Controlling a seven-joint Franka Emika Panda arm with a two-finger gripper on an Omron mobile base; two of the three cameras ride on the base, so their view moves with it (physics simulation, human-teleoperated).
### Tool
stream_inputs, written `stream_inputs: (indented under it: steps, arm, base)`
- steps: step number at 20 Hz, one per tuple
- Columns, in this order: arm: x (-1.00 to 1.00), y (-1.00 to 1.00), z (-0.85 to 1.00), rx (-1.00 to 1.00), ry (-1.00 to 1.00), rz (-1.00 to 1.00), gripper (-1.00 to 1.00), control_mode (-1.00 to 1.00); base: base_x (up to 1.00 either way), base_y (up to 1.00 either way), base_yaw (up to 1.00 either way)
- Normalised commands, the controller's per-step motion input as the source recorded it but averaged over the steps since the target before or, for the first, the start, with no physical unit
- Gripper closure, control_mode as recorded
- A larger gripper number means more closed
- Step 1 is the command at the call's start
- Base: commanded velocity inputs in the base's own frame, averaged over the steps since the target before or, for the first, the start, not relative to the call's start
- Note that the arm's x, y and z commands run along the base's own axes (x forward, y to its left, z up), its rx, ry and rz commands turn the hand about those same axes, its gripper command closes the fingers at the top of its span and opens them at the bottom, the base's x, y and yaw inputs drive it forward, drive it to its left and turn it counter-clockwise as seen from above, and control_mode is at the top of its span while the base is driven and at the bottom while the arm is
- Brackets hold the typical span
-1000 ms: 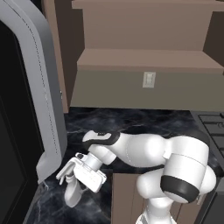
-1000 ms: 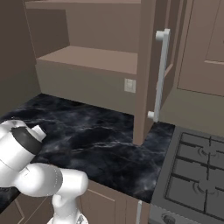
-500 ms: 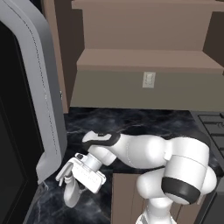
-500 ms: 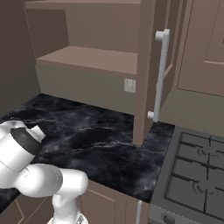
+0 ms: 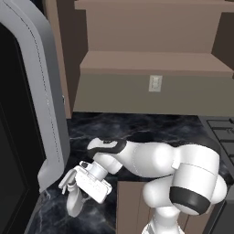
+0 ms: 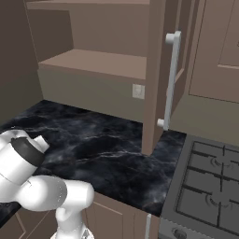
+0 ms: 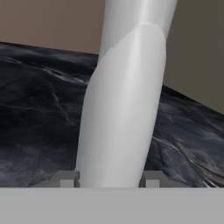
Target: Move the cutting board and knife to the sink. Then move spray from the cabinet to the counter.
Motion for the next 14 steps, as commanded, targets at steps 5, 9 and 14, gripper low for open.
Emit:
stream_inputs:
  steps: [5, 9, 14]
  arm:
    - [-0.16, -0.16, -0.24, 0.00, 0.00, 0.00, 1.00, -1.00]
    - [-0.13, -0.23, -0.20, 0.00, 0.00, 0.00, 1.00, -1.00]
    - [-0.12, -0.21, -0.17, 0.00, 0.00, 0.00, 1.00, -1.00]
  base:
    - [0.00, 0.00, 0.00]
    - [0.00, 0.00, 0.00]
    - [0.00, 0.00, 0.00]
